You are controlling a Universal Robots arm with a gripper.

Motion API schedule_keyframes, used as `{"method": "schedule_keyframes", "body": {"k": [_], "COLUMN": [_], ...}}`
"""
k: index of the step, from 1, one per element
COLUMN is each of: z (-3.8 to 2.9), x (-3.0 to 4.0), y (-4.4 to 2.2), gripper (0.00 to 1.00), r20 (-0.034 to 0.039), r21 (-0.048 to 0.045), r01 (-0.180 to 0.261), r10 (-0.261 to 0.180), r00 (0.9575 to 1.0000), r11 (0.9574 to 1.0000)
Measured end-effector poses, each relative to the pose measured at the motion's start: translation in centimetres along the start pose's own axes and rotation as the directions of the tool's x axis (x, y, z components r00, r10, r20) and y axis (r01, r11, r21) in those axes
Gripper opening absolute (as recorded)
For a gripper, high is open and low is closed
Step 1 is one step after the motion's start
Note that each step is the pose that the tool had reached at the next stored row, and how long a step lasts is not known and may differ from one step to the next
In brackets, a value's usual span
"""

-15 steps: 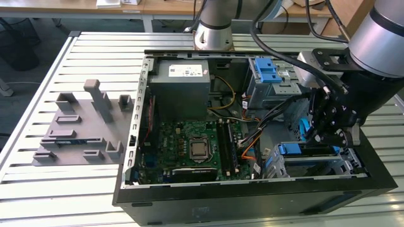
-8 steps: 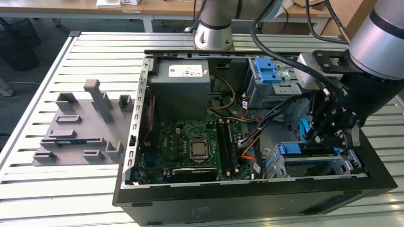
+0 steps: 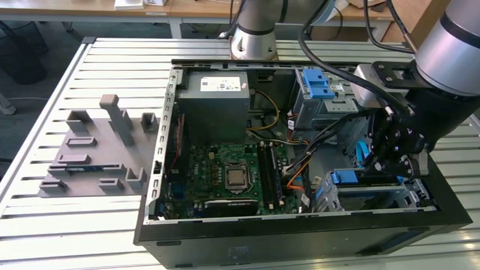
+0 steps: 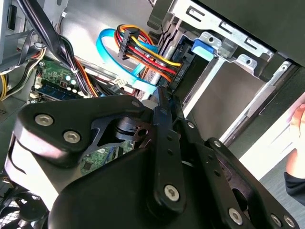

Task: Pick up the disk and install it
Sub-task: 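Insert the second disk wire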

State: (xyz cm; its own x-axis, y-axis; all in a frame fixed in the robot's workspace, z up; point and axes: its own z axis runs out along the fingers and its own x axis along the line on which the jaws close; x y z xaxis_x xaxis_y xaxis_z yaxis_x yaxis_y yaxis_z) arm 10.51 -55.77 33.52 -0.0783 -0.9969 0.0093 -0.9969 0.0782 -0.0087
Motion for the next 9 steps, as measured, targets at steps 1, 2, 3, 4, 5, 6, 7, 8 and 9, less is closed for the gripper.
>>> {"method": "schedule_keyframes", "body": {"k": [1, 2, 3, 4, 5, 6, 7, 8, 9], "z": [0.02, 0.03, 0.05, 0.08, 0.11, 0.15, 0.21, 0.28, 0.37], "x": [0.0, 0.0, 0.01, 0.02, 0.02, 0.03, 0.04, 0.06, 0.08], "y": [-0.02, -0.04, -0.06, -0.08, -0.1, -0.12, -0.14, -0.15, -0.17], "gripper": [0.16, 0.16, 0.16, 0.16, 0.16, 0.16, 0.16, 0.16, 0.16], "r20": [0.0003, 0.0005, 0.0005, 0.0006, 0.0008, 0.0011, 0.0013, 0.0015, 0.0018], "r21": [0.0, 0.0, 0.0, -0.0001, -0.0001, -0.0001, -0.0002, -0.0001, -0.0002], "r01": [0.0, 0.0, 0.0, 0.0, 0.0, 0.0, 0.0, 0.0, 0.0], "r10": [0.0, 0.0, 0.0, 0.0, 0.0, 0.0, 0.0, 0.0, 0.0], "r00": [1.0, 1.0, 1.0, 1.0, 1.0, 1.0, 1.0, 1.0, 1.0], "r11": [1.0, 1.0, 1.0, 1.0, 1.0, 1.0, 1.0, 1.0, 1.0]}}
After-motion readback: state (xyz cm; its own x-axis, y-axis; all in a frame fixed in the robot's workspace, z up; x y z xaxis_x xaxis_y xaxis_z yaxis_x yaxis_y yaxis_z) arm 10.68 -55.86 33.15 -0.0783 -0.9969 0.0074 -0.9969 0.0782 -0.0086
